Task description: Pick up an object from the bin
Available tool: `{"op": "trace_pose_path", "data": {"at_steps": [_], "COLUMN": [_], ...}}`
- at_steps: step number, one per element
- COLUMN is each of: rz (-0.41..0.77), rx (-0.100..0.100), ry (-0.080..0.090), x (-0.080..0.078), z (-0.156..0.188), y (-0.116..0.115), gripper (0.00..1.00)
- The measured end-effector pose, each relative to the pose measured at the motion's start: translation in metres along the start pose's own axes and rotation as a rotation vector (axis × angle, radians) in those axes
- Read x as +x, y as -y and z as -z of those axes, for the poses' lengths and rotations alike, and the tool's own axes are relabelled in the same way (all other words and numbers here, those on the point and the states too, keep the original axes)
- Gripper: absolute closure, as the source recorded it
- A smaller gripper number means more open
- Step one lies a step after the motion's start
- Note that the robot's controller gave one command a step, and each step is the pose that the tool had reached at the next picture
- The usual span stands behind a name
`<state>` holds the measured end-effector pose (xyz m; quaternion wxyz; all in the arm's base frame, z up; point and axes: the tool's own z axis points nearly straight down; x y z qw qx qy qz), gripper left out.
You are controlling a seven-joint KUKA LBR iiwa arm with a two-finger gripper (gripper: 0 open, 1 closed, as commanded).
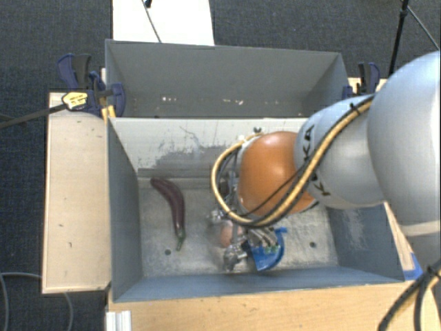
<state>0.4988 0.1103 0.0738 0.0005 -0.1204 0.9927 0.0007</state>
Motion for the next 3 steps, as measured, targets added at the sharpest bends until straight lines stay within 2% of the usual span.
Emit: {"op": "trace_pose_path", "data": {"at_steps": [1,2,3], "rz": [0.419,0.418,0.418], "rx": [0.001,0.001,0.001], "ry": [0.013,0.013,0.001], "x": [0.002,0.002,0.007], "z": [0.0,0.0,0.139], "y": [0.079,0.079,0.088], "gripper": [1.0,1.0,1.0]}}
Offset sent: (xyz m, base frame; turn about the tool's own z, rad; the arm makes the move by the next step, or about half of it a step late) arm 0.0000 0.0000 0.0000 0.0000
